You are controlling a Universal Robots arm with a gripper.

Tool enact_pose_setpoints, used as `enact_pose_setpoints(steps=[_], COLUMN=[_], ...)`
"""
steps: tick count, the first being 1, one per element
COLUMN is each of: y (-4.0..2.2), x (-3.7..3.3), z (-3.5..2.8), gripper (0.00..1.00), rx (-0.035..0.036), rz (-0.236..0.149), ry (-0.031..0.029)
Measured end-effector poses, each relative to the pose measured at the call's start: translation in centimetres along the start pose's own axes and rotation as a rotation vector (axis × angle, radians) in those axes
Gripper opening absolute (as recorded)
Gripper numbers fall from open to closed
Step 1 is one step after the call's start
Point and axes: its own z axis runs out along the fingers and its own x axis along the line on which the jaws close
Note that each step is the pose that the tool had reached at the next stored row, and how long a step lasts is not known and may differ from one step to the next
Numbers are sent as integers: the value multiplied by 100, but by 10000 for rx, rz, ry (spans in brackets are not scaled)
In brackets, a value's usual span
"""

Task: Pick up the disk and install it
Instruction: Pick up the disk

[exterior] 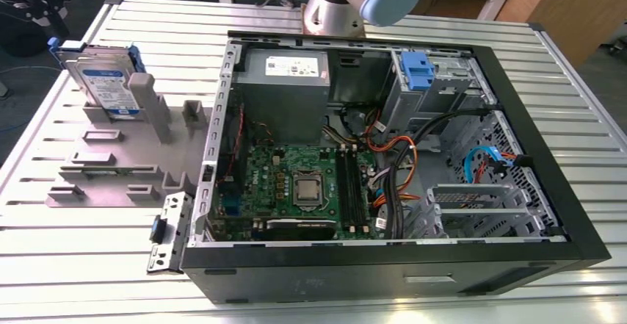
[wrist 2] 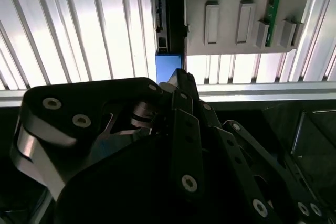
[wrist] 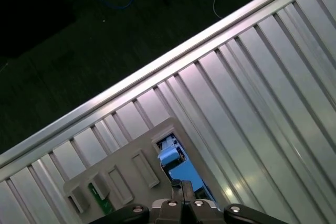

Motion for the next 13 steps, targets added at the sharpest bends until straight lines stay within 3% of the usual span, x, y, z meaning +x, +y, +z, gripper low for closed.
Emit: enact_pose_setpoints(steps=[4,13], y=[4,3], x=[-9,-8], z=[18,48], gripper=[11,11], rx=[-6,-45], rz=[-324,-1950], ry=[14,81])
